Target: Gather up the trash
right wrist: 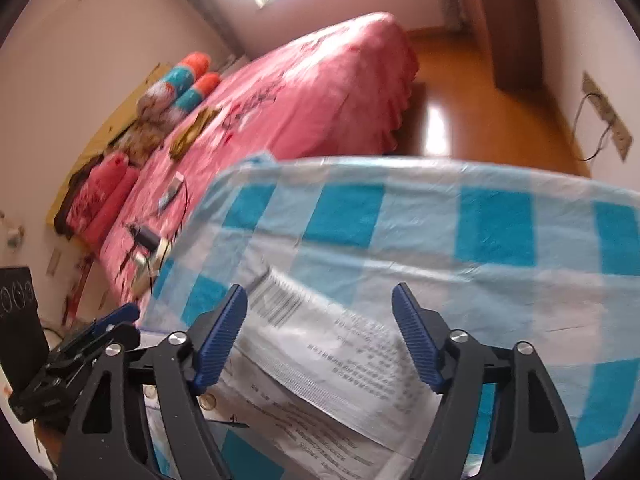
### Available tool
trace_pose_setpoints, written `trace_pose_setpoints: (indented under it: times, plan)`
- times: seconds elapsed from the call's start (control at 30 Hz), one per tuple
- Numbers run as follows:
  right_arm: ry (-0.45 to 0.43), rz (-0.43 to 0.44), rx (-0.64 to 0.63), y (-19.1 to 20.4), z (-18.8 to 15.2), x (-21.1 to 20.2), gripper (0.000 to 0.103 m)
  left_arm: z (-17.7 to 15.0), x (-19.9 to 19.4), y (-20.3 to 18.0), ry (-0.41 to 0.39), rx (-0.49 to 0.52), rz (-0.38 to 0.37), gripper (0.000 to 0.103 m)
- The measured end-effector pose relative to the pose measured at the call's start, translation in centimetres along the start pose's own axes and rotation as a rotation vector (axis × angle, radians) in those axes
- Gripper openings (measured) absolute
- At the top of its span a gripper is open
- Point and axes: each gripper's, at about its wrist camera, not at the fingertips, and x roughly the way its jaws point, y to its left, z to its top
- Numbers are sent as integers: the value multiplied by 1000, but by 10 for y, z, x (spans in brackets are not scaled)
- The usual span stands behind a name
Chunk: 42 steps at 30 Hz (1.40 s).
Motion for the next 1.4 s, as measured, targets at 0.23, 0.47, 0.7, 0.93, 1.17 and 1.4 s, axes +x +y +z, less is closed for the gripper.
trace_pose_setpoints:
  times: [0.23,0.47,0.7,0.93,1.17,1.4]
  plan:
    - [44,64,-41,8,-23,-2,70,-27,3,-5,60,11,-61,63]
    - [60,87,-83,20,-64,-22,70,-70,-17,-19,99,58,-88,63]
    - [49,87,-106,29,-119,-52,70,-115,-43,-35,119,98,-101,63]
    - [16,67,-101,32,-172,-84,70,-165,-69,-51,117,146,-116,63]
    - [-17,55,-94,35,-216,-111,71,-191,-87,-59,100,207,-112,63]
    - [-59,77,1,18,-235,-137,83,-204,-111,-59,51,258,-89,70]
